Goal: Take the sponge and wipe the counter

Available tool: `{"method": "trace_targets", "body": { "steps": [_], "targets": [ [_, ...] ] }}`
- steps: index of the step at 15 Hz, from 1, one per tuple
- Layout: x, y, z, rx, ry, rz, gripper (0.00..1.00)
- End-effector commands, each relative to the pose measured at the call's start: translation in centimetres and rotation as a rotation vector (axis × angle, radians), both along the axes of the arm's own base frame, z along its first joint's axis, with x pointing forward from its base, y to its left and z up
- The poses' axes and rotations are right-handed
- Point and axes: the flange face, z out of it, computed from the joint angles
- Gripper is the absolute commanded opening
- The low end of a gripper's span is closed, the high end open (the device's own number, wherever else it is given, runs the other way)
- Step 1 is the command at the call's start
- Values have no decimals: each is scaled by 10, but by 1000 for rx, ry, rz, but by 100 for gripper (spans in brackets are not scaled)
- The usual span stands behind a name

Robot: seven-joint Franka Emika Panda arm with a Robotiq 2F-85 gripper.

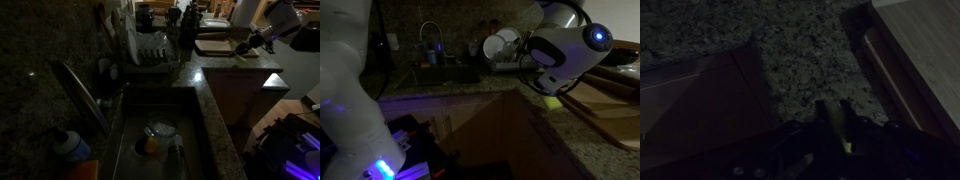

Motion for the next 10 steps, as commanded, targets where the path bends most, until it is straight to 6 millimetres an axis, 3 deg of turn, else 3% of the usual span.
{"method": "trace_targets", "body": {
  "steps": [1, 4, 5, 7, 10],
  "targets": [
    [1, 0, 0, 1, 2, 1, 18],
    [0, -2, 0, -1, 2, -1, 18],
    [0, -2, 0, -1, 1, -1, 5],
    [13, 7, -19, 7, 43, -11, 5],
    [17, 22, -50, 23, 84, 2, 5]
  ]
}}
